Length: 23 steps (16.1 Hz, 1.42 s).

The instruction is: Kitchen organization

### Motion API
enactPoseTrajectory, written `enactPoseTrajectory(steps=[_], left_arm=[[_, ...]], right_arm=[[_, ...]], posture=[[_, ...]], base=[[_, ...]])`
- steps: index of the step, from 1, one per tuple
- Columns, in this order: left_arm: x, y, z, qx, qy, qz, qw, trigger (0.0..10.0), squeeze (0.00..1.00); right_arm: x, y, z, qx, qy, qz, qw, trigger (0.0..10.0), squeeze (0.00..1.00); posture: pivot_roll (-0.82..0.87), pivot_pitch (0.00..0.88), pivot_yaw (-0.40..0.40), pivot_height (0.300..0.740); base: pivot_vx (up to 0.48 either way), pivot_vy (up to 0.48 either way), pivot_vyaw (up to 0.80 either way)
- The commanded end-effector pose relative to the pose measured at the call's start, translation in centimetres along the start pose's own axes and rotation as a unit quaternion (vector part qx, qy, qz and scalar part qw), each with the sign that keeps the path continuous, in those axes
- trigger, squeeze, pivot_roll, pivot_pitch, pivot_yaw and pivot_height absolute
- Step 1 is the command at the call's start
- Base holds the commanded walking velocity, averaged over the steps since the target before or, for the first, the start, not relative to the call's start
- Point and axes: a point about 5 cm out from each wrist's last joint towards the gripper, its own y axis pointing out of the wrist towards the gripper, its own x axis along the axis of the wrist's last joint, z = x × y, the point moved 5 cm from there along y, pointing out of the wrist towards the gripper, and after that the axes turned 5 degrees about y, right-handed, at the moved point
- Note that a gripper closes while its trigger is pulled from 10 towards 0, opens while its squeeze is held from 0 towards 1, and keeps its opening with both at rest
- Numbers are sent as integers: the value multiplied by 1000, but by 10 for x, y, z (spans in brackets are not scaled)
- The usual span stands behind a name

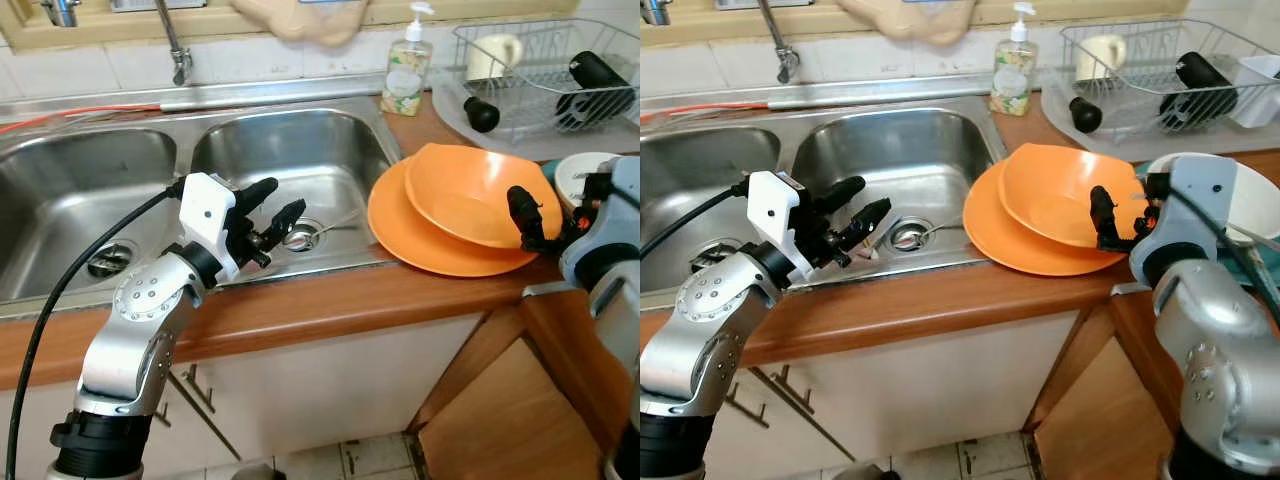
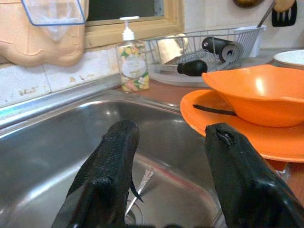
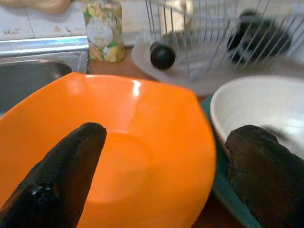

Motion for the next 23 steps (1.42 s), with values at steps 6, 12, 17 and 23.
enactPoseTrajectory(steps=[6, 12, 17, 23], left_arm=[[3, -3, -8, -17, 9, 7, 1000, 10000, 0], [2, -10, -24, -79, -14, 15, 997, 10000, 0], [-1, -18, -40, -139, -31, 32, 989, 10000, 0], [0, -18, -43, -152, -32, 36, 987, 10000, 0]], right_arm=[[-20, 2, -8, -22, 38, 88, 995, 10000, 0], [-1, -8, -9, -25, 31, 85, 996, 10000, 0], [-7, -12, -23, -53, 37, 104, 993, 10000, 0], [-26, -7, 0, 8, 110, 129, 985, 3961, 0]], posture=[[-128, 0, 23, 740], [-137, 0, 33, 740], [-142, 0, 39, 740], [-144, 0, 36, 740]], base=[[0, 0, 0], [0, 0, 0], [0, 0, 0], [0, 0, 0]])
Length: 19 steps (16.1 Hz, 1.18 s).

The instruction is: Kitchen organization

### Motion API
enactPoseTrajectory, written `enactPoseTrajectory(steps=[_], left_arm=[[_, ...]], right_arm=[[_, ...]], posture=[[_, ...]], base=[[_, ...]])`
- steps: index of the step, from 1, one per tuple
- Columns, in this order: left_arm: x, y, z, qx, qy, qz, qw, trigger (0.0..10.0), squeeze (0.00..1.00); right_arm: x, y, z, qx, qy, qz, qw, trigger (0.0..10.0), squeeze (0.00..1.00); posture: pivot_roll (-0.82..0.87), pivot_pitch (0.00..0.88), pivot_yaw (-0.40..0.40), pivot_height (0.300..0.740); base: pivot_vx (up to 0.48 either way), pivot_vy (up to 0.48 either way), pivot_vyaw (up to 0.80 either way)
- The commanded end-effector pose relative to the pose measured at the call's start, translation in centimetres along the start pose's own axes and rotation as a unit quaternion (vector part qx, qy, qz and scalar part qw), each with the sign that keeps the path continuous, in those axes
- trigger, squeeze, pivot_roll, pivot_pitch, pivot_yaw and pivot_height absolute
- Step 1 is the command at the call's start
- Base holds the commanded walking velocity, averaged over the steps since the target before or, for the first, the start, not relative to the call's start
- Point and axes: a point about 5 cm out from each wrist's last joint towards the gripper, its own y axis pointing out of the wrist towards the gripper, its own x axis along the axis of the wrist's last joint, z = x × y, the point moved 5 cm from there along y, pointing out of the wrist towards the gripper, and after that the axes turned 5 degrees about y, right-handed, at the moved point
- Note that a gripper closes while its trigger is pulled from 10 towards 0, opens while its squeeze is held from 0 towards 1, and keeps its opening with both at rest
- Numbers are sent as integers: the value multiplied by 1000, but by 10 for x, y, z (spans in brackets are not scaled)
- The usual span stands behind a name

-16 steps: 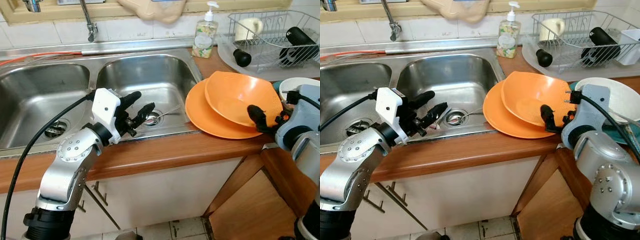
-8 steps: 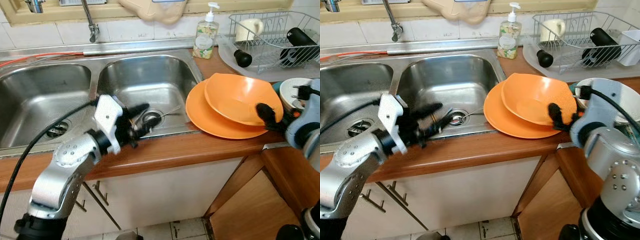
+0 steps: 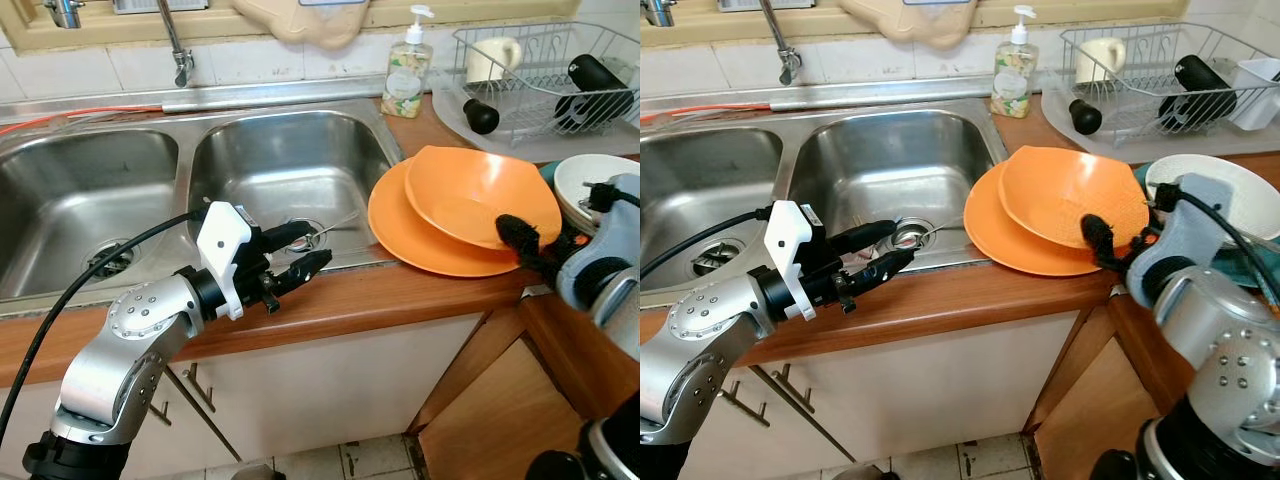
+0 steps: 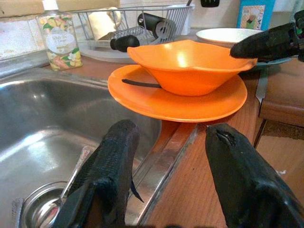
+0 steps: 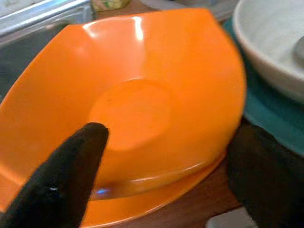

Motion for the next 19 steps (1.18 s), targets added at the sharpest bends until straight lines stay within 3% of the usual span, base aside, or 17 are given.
enactPoseTrajectory(steps=[1, 5, 11, 19], left_arm=[[4, 1, -2, -8, 5, -1, 1000, 10000, 0], [3, 0, -4, -10, 4, 2, 1000, 10000, 0], [2, 0, -5, -8, 5, 2, 1000, 10000, 0], [2, 0, -6, -12, 12, 5, 1000, 10000, 0]], right_arm=[[-4, 2, 3, 7, 6, 11, 1000, 3176, 0], [-11, 11, 8, 16, 31, 32, 999, 0, 0], [-10, 21, 24, 51, 55, 46, 996, 0, 0], [-15, 27, 28, 54, 70, 63, 994, 0, 0]], posture=[[-144, 0, 36, 740], [-138, 0, 32, 740], [-129, 0, 22, 740], [-116, 0, 26, 740]], base=[[0, 0, 0], [0, 0, 0], [0, 0, 0], [0, 0, 0]])
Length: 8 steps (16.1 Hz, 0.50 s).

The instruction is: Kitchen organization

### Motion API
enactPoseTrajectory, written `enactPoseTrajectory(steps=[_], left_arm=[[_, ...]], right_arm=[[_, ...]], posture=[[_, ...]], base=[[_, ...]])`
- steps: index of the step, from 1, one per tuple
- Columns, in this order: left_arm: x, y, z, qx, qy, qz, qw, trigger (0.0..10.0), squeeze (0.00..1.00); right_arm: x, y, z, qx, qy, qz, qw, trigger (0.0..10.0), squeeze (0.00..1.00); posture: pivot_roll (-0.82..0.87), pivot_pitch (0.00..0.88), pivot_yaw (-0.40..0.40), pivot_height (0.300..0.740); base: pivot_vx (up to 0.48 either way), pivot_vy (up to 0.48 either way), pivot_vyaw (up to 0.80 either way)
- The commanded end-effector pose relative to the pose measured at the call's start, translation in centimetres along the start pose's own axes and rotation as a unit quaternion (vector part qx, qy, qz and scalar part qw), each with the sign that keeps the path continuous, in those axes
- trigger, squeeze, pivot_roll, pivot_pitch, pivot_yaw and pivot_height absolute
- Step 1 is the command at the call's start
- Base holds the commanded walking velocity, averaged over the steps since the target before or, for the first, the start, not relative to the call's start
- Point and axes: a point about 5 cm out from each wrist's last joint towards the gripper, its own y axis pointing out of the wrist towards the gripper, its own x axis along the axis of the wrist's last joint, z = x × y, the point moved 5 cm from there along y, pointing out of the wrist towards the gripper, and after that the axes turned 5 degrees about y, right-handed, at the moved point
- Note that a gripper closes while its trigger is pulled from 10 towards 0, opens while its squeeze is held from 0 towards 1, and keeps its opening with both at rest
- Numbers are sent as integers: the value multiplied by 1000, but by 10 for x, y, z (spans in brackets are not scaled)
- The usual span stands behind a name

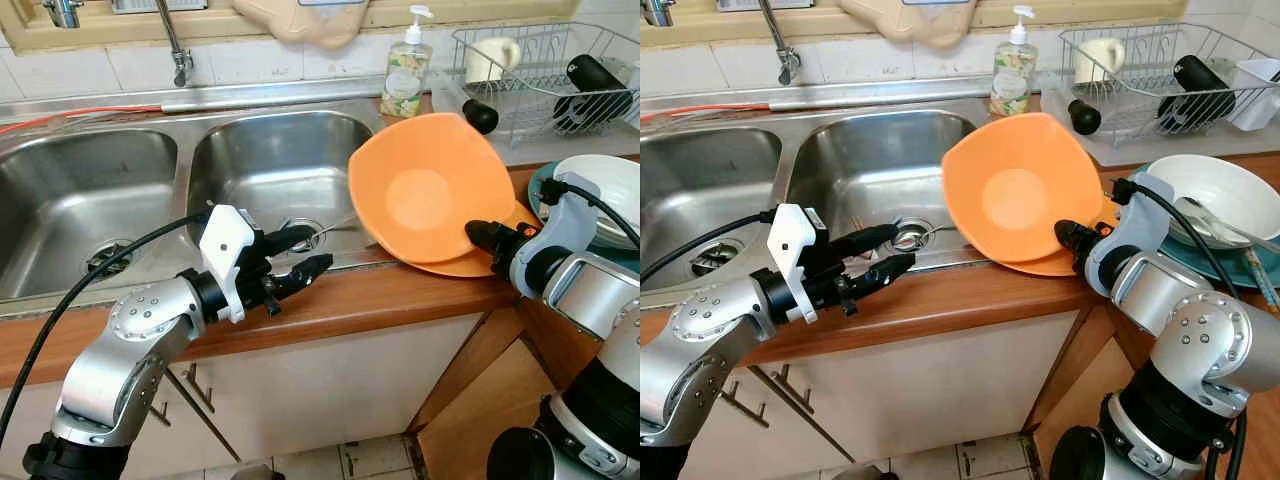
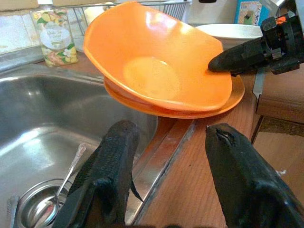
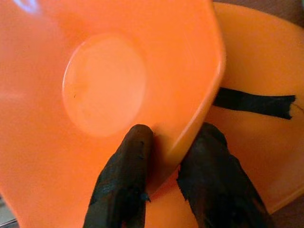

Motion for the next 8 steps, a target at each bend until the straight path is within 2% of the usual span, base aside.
enactPoseTrajectory(steps=[1, 8], left_arm=[[5, -1, -3, -6, 15, -2, 1000, 10000, 0], [6, 0, 3, 9, 23, -3, 1000, 10000, 0]], right_arm=[[0, 1, 0, -4, 5, 3, 1000, 0, 0], [14, 0, 7, 16, 22, -33, 999, 0, 0]], posture=[[-117, 0, 27, 740], [-114, 0, 31, 740]], base=[[0, 0, 0], [0, 0, 0]])
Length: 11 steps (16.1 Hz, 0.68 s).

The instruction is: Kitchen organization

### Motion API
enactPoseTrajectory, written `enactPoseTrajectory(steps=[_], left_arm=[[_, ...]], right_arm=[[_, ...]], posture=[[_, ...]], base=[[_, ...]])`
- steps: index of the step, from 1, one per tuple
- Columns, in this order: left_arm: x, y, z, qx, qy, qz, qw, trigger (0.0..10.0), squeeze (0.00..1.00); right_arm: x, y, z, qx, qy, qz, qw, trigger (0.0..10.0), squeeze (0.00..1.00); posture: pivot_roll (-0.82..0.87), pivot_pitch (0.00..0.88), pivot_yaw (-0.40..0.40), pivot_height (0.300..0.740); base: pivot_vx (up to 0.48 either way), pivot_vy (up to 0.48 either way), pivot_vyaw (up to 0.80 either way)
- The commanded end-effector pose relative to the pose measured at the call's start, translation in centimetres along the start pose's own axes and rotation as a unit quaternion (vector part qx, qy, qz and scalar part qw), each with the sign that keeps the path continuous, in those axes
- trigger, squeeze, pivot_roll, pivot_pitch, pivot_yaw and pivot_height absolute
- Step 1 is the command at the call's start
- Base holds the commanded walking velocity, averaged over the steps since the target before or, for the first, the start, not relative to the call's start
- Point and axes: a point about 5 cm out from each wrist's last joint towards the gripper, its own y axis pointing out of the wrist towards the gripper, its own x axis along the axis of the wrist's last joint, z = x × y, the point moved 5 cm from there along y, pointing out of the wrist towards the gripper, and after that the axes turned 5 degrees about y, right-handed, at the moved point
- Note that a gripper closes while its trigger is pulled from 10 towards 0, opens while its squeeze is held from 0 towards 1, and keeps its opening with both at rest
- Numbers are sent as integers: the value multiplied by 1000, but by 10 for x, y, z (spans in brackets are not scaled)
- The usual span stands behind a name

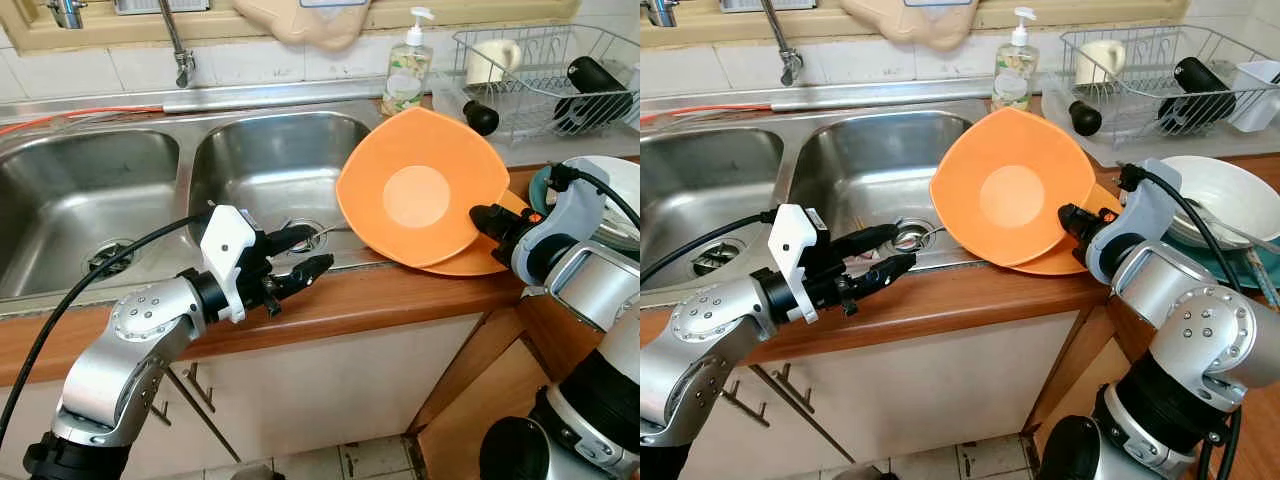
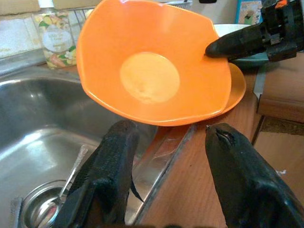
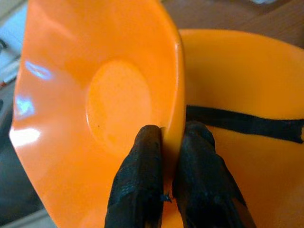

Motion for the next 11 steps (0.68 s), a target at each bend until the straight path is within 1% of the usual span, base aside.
enactPoseTrajectory(steps=[1, 4, 5, 6, 7, 8, 9, 10, 11], left_arm=[[7, 1, 5, 11, 16, -7, 1000, 10000, 0], [16, 6, 21, 52, 9, -31, 998, 10000, 0], [19, 8, 28, 65, 1, -41, 997, 10000, 737], [21, 9, 32, 75, -2, -48, 996, 10000, 737], [27, 12, 40, 92, 0, -61, 994, 10000, 1000], [29, 13, 43, 98, 1, -66, 993, 10000, 1000], [31, 14, 47, 105, -1, -71, 992, 10000, 973], [32, 14, 49, 110, -3, -75, 991, 10000, 522], [33, 16, 57, 129, -1, -80, 988, 10000, 0]], right_arm=[[3, 1, 2, 4, 8, -8, 1000, 0, 0], [17, -1, 16, 47, 9, -52, 997, 0, 0], [21, -1, 21, 62, 3, -64, 996, 0, 0], [24, -2, 25, 75, -2, -74, 994, 0, 0], [31, -3, 36, 104, -19, -91, 990, 0, 0], [33, -3, 41, 116, -25, -98, 988, 0, 0], [35, -3, 45, 129, -31, -103, 986, 0, 0], [37, -3, 49, 138, -34, -106, 984, 0, 0], [39, -3, 55, 154, -41, -112, 981, 0, 0]], posture=[[-115, 0, 34, 740], [-118, 0, 42, 740], [-119, 0, 47, 740], [-119, 0, 47, 740], [-118, 0, 49, 740], [-118, 0, 49, 740], [-115, 0, 47, 740], [-112, 0, 45, 740], [-108, 0, 41, 740]], base=[[0, 0, 0], [0, 0, 0], [0, 0, 0], [0, 0, 0], [0, 0, 0], [0, 0, 0], [0, 0, 0], [0, 0, 0], [0, 0, 0]])
